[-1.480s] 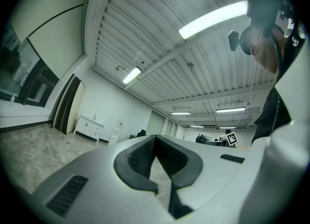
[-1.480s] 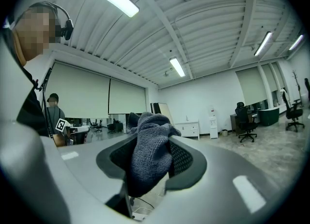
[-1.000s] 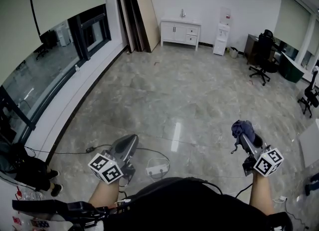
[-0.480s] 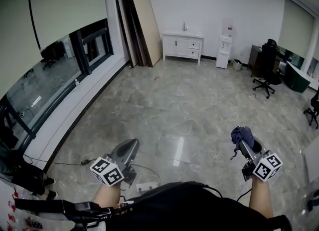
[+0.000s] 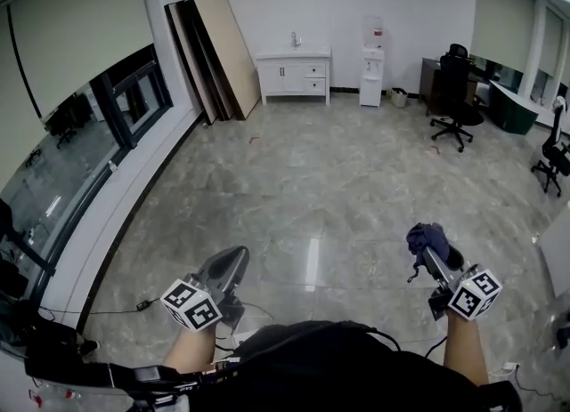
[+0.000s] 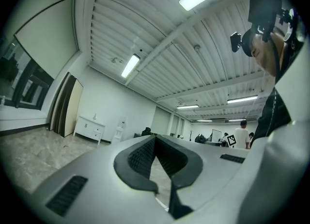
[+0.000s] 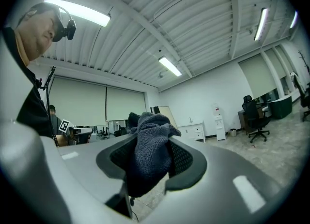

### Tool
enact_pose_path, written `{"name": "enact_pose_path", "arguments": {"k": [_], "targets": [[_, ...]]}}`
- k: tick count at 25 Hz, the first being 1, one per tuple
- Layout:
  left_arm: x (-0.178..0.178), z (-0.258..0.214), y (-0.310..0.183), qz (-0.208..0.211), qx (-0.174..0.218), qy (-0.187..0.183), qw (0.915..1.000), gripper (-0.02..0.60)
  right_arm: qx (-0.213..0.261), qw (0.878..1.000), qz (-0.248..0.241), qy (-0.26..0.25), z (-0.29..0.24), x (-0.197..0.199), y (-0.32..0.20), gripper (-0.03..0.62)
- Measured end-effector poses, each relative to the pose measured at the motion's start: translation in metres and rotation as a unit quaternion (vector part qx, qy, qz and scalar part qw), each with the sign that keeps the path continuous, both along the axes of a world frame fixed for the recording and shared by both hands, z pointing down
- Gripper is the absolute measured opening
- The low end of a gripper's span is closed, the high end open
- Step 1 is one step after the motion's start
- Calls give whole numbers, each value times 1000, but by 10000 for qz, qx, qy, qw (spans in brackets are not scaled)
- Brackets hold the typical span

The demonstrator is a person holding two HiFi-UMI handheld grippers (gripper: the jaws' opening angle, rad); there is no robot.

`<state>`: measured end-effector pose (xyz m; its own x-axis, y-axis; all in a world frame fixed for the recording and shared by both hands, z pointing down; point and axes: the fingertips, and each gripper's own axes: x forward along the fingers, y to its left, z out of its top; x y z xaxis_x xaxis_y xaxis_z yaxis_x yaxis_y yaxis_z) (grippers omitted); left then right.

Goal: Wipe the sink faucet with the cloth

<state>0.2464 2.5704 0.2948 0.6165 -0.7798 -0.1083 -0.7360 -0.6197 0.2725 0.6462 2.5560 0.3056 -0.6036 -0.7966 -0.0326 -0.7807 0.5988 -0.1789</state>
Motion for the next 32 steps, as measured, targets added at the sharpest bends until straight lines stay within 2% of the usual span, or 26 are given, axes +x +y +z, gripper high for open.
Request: {"name": "enact_pose_path", "arguments": {"k": [7, 13, 16, 19, 24, 30, 32], "targets": [[30, 4, -45, 386, -13, -12, 9993, 0, -55, 9996, 290, 30, 8, 24, -16, 153], [10, 22, -103, 517, -15, 115, 9986, 0, -133, 9991, 393, 118, 16, 4, -68, 153], [-16, 23, -143, 490, -9, 203, 9986, 0, -62, 9992, 341, 202, 10, -27, -111, 153], [-57, 20, -183, 492, 93, 203, 9985, 0, 61, 9993, 283, 237, -1, -69, -157, 153], [-128, 16, -244, 423, 155, 332, 9984, 0, 34, 9998, 179, -76, -16, -133, -229, 153], [-172, 33, -293, 376, 128, 523, 9978, 0, -76, 10000, 16, -29, -5, -187, -291, 153], [-184, 35, -300, 297, 142, 474, 9983, 0, -90, 9999, -98, 45, -5, -203, -312, 153]]}}
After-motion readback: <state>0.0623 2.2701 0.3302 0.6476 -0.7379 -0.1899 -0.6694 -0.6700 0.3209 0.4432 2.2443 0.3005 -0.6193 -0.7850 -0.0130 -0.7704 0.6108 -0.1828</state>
